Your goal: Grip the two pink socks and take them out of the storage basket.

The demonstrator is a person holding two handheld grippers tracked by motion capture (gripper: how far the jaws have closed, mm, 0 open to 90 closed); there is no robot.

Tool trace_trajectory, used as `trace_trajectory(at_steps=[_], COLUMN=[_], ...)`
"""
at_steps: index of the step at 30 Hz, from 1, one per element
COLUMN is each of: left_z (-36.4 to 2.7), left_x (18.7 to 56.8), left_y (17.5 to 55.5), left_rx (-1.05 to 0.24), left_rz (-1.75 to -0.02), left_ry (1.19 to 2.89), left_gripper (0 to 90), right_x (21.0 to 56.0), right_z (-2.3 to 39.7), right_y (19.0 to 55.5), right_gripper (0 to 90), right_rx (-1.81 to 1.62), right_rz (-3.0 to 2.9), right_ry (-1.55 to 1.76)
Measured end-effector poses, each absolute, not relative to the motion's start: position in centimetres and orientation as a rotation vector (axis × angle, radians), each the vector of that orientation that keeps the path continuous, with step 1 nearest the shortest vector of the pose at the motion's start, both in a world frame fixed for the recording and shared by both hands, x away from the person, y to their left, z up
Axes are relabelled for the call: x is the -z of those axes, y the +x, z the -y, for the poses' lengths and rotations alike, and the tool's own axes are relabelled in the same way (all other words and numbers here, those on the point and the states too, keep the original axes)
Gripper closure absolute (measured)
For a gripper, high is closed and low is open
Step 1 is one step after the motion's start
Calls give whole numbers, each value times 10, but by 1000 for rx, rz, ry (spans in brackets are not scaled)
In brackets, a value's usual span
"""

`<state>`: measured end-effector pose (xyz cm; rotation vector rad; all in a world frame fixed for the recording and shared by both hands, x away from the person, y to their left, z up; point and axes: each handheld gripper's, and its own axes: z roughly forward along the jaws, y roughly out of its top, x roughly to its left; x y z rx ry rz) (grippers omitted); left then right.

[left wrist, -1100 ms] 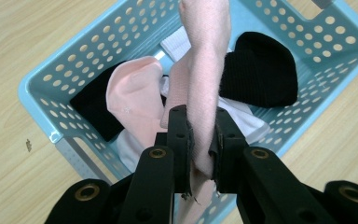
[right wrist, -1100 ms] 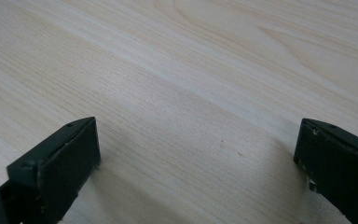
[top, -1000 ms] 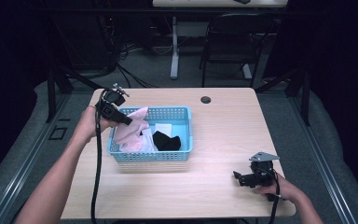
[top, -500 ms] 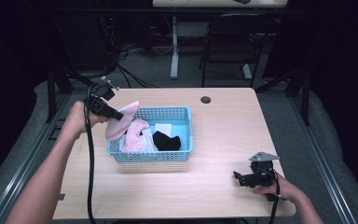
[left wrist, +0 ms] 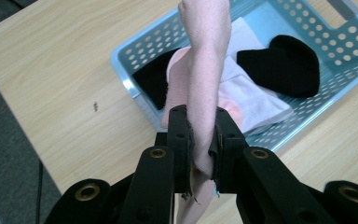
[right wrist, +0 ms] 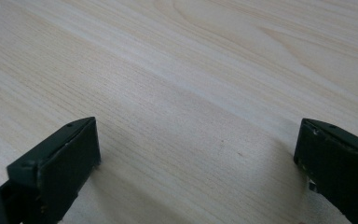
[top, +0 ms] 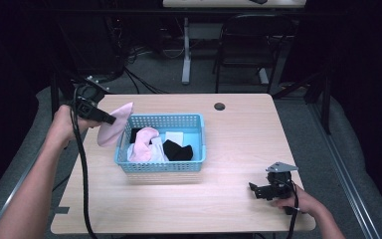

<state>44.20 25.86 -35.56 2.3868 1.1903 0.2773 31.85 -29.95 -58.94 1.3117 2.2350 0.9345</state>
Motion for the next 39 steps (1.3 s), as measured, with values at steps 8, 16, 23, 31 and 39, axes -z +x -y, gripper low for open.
trace_trajectory(at_steps=[8,16,23,31,39], left_z=[-282,-305,-319,-334,-337], left_x=[353,360,376,405,433], left_y=[436,433,437,444,452], left_rx=[-318,-321,-318,-270,-226], left_rz=[-1240,-1309,-1384,-1478,-1533], left_ry=[2354,2344,2343,2336,2323], left_gripper=[800,800,800,800,800], right_x=[589,589,589,589,589], right_z=[299,300,299,299,299], right_y=[318,318,318,318,318], right_gripper=[0,0,0,0,0], right_rx=[-934,-928,-927,-927,-927], right_rz=[-2235,-2234,-2233,-2234,-2234], right_ry=[1312,1311,1309,1310,1310])
